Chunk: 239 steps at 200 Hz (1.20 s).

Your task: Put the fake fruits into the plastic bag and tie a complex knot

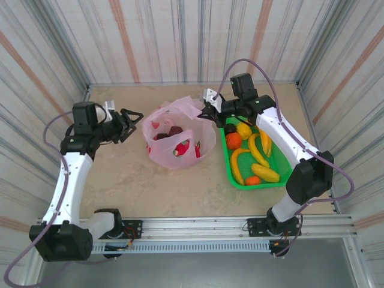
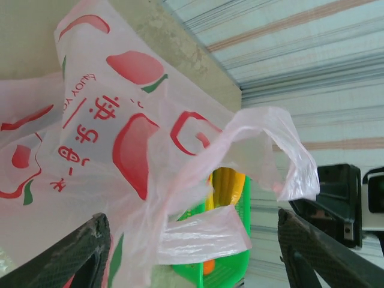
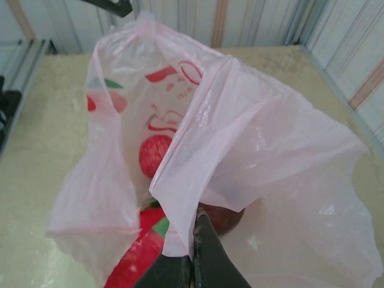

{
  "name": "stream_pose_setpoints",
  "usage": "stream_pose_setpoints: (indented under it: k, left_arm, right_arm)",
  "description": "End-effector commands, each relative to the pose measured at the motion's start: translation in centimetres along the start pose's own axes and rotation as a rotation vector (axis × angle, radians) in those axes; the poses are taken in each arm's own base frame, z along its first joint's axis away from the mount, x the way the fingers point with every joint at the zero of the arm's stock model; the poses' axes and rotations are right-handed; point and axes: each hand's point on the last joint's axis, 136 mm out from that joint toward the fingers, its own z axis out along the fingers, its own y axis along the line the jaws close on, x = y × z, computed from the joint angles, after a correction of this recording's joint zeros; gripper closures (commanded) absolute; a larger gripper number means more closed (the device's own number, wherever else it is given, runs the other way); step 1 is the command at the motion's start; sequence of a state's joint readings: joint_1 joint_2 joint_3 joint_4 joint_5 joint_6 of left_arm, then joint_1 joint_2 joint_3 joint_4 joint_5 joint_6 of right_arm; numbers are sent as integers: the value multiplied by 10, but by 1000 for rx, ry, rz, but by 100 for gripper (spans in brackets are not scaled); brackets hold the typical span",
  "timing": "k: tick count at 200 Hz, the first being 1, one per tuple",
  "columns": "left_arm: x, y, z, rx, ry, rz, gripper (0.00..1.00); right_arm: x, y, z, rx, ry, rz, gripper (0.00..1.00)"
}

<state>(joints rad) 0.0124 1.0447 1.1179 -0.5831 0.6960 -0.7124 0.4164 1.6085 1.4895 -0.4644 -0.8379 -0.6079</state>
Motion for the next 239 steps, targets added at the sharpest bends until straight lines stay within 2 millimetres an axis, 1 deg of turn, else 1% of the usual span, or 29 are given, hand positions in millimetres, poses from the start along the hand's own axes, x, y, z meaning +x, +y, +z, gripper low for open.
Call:
stream_pose_setpoints:
  k: [1,11,23,45,67,78,82,83,90,107,133,149,171,180,194,220,239]
  left_arm:
    - [11,-14,-19,3,4,176,24]
    - [18,-22,-23,12,-1,253,23]
    - [30,-33,-26,5,-2,361,20]
    - [65,-52,-20,-19,49,550,19]
    - [97,-61,-8,-91,116,724,18]
    - [112,-63,2,-134,147,811,18]
    - [120,-67,6,-137,165,848,18]
    - [119,-66,7,-147,162,850,18]
    - [127,-69,14,-169,179,903,17]
    - [139,-79,30,-229,195,1024,15]
    - [147,-95,54,-291,192,1157,9]
    - [149,-98,70,-323,200,1201,7]
    - [145,-92,89,-407,195,1240,3]
    - [140,-89,94,-451,182,1254,2]
    - [134,-83,102,-504,176,1265,1]
    - [127,-77,119,-517,181,1229,1]
    - [126,-72,132,-506,200,1204,2]
  right_arm:
    - [-30,3,-10,-25,-132,77,100]
    - [-31,2,-9,-28,-145,97,100]
    - [-31,-1,-7,-22,-156,132,100]
    - [-29,-6,-4,-9,-167,177,100]
    - [-28,-14,-6,36,-167,222,100]
    - [-28,-16,-6,36,-173,251,100]
    - [-27,-16,-6,32,-175,264,100]
    - [-27,-16,-6,32,-175,264,100]
    - [-26,-17,-6,26,-176,284,100]
    - [-21,-17,-6,7,-182,329,100]
    - [-16,-17,-7,7,-198,377,100]
    - [-13,-17,-9,23,-192,391,100]
    - [-12,-15,-12,40,-190,388,100]
    - [-11,-15,-14,50,-185,390,100]
    - [-9,-16,-15,57,-183,395,100]
    - [-6,-15,-15,56,-185,406,100]
    - [-1,-17,-14,70,-176,421,100]
